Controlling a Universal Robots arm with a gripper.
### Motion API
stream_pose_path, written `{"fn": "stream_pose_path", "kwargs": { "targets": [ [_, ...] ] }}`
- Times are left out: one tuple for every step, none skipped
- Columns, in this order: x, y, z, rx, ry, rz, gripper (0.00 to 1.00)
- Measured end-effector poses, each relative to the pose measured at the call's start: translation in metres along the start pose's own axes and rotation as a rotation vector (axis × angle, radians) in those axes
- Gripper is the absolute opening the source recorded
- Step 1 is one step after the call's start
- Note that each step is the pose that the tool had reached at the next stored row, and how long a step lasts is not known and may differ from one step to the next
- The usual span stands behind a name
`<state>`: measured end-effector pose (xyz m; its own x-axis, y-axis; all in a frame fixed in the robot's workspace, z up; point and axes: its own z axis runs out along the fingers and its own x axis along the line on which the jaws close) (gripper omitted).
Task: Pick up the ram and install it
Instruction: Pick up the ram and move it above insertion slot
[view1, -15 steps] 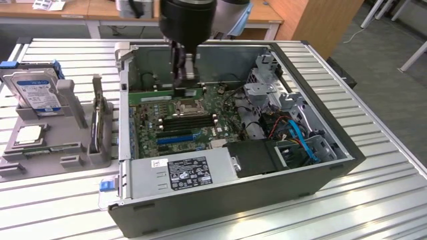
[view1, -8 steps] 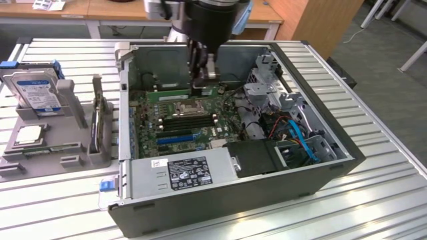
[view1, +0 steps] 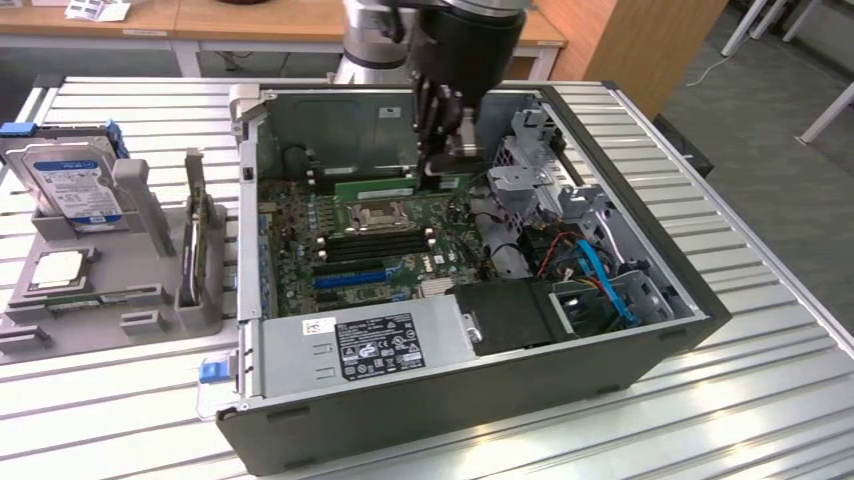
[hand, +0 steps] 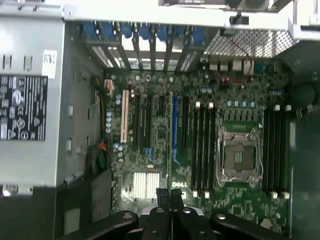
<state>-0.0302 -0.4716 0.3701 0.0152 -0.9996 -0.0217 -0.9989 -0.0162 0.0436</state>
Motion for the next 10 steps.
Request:
{"fn": "stream_pose_path", "kwargs": {
  "targets": [
    [0.000, -0.0050, -0.0001, 0.0000, -0.0001, 0.000, 0.12],
    [0.000, -0.0094, -0.0002, 0.0000, 0.0000, 0.000, 0.12],
    [0.000, -0.0136, -0.0003, 0.0001, 0.0000, 0.000, 0.12],
    [0.000, -0.0154, -0.0005, -0.0001, 0.0003, -0.001, 0.12],
    [0.000, -0.0154, -0.0004, -0.0001, 0.0002, -0.002, 0.12],
    [0.000, -0.0154, -0.0004, 0.0000, 0.0001, -0.002, 0.12],
    [0.000, -0.0154, -0.0004, 0.0000, 0.0001, -0.002, 0.12],
    [0.000, -0.0154, -0.0004, 0.0000, 0.0000, -0.002, 0.12],
    [0.000, -0.0154, -0.0004, 0.0000, 0.0001, -0.002, 0.12],
    [0.000, -0.0154, -0.0004, 0.0000, 0.0000, -0.002, 0.12]
  ]
}}
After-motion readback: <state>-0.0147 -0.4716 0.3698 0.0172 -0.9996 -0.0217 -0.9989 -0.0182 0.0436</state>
